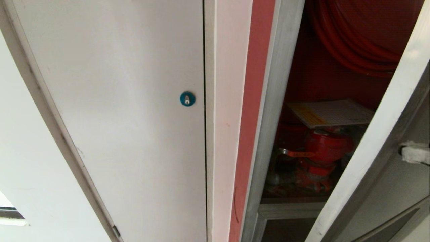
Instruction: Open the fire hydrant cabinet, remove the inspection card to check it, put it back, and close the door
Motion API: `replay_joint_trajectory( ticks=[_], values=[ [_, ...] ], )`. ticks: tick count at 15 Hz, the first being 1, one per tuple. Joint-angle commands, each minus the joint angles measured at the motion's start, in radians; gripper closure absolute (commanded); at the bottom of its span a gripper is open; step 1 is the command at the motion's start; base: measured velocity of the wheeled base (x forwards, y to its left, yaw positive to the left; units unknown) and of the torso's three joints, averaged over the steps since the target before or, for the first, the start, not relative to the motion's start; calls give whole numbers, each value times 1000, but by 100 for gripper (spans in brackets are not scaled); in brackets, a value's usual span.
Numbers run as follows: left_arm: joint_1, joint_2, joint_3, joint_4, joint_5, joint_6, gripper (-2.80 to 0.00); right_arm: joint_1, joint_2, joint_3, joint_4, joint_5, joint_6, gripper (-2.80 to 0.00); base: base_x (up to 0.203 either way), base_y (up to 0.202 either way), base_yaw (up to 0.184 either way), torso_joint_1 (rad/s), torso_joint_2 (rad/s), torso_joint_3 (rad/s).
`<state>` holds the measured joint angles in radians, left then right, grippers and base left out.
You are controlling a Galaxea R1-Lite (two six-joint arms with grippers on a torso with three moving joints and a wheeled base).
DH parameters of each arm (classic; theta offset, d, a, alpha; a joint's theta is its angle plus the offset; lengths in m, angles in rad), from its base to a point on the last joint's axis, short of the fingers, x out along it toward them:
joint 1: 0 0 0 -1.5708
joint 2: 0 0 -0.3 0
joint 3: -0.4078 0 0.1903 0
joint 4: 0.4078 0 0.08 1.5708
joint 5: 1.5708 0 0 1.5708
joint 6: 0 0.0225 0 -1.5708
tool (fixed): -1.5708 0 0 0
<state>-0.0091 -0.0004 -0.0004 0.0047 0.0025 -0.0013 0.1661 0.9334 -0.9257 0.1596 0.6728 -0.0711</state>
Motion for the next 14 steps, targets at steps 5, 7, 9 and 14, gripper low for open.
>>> replay_joint_trajectory(
  ticks=[5,7,9,14],
  values=[
    [0,0,-1,0,1,0,0,102,160,-15,-69,-113,0,0,0,0,0,0,0,0],
    [0,0,0,0,1,0,0,134,206,-13,-112,-169,1,0,0,0,0,0,0,0],
    [0,0,-1,0,1,0,0,148,258,-13,-157,-213,3,0,0,0,0,0,0,0],
    [0,0,0,0,1,0,0,153,365,-7,-270,-295,7,0,0,0,0,0,0,0]
  ],
)
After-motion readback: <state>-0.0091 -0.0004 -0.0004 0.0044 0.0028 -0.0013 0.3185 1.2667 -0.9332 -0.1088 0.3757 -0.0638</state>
